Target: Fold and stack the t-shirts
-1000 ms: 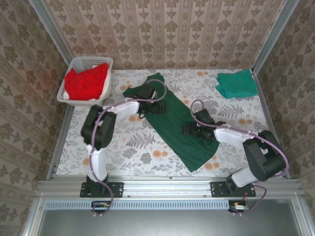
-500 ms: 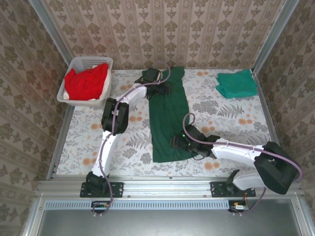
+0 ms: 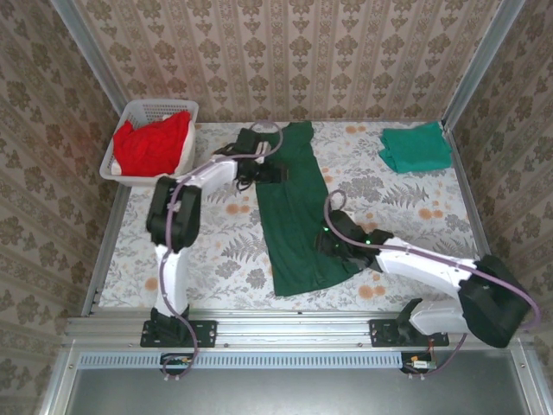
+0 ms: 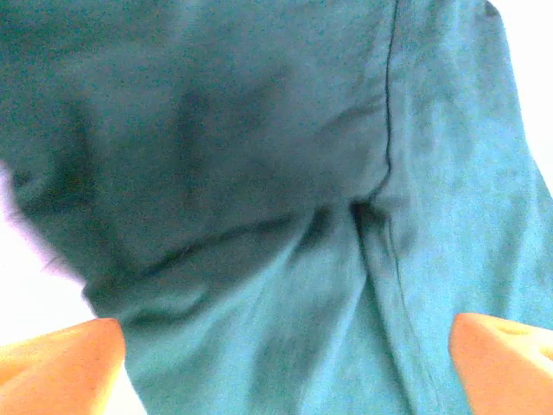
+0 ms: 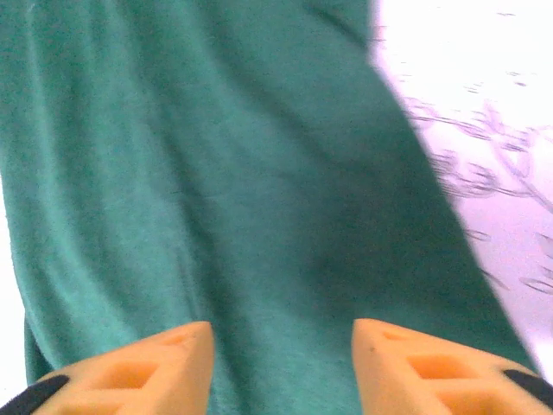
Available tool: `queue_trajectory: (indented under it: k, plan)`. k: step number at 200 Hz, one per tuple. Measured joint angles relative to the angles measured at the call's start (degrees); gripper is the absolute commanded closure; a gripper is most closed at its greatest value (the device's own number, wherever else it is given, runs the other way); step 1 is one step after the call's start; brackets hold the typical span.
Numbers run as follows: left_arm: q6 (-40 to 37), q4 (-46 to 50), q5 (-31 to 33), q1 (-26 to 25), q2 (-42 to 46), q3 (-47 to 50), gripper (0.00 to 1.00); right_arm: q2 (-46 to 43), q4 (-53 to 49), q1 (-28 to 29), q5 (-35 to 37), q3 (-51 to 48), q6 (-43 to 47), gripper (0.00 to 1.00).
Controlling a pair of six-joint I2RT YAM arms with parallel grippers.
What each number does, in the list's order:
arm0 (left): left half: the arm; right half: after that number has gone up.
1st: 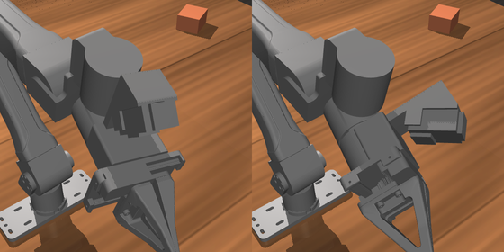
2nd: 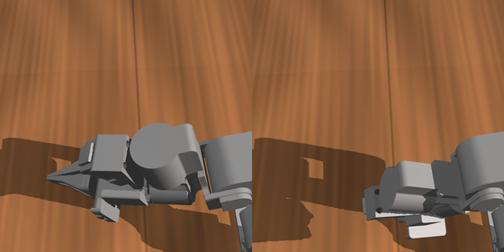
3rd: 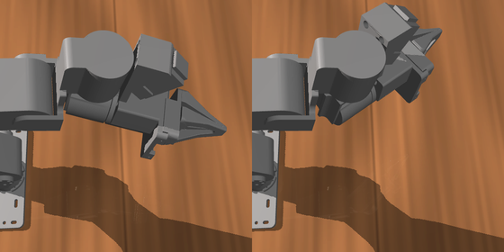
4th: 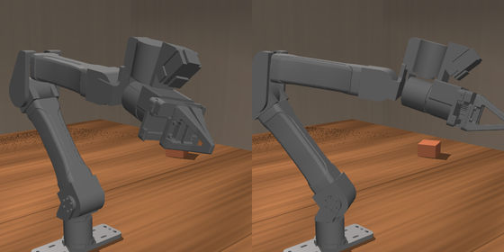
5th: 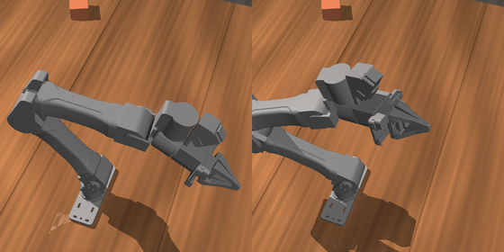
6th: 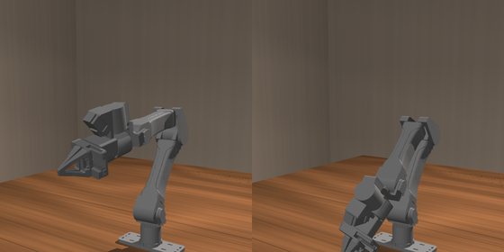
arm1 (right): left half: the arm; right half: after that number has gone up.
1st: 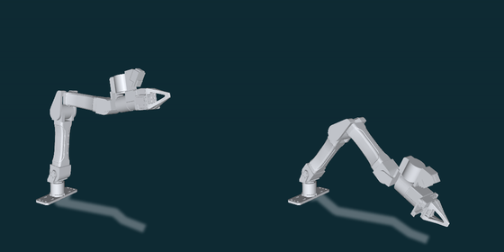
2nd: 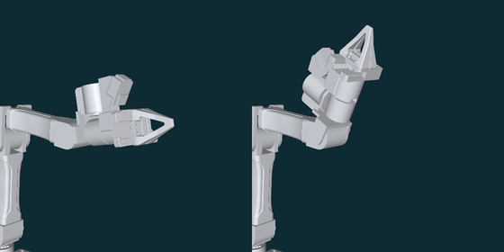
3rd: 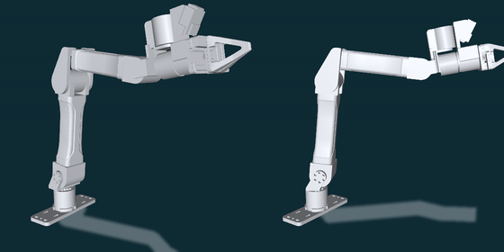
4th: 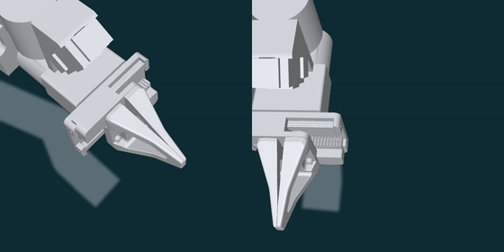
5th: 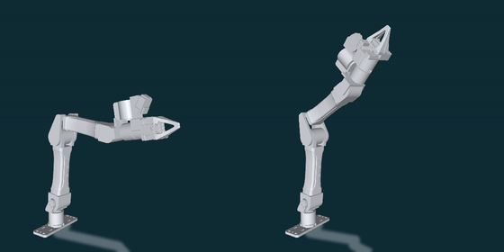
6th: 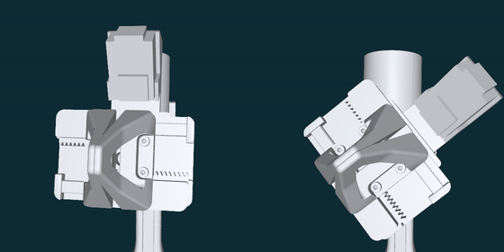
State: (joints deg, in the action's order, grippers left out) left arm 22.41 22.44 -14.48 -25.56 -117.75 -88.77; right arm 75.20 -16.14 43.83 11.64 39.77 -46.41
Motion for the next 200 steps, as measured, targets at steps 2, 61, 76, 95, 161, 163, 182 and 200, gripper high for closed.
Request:
queue_trajectory:
  k: [2, 61, 76, 95, 161, 163, 182, 200]
  plan:
    - [0.0, -0.2, 0.0, 0.2, 1.1, 1.1, 0.00, 0.7, 0.0, 0.6, 0.1, 0.5, 0.1, 0.59]
    - [0.1, -4.1, 1.9, 4.9, 27.8, 18.8, 0.00, 13.8, 3.1, 9.8, 1.6, 4.7, -1.3, 0.61]
    - [0.5, -5.4, 2.1, 4.5, 34.5, 26.4, 0.00, 16.5, 4.5, 12.3, 1.6, 4.7, -2.4, 0.63]
    - [1.8, -4.9, 3.0, 3.7, 41.6, 35.7, 0.00, 19.5, 6.1, 15.1, 2.5, 7.4, -3.8, 0.59]
    - [8.7, -2.2, 5.9, -2.1, 67.2, 58.5, 0.03, 24.1, 8.4, 20.9, 2.6, 15.2, -5.7, 0.36]
    - [9.1, -2.1, 5.9, -2.4, 67.9, 59.1, 0.04, 23.7, 8.4, 20.9, 2.6, 14.9, -5.8, 0.36]
    - [11.9, -1.7, 6.1, -6.4, 72.5, 63.9, 0.13, 17.8, 8.6, 20.9, 2.8, 10.5, -5.9, 0.33]
    - [15.6, -1.9, 6.7, -12.3, 75.1, 68.2, 0.16, 8.4, 6.7, 20.9, 4.2, 4.2, -6.5, 0.30]
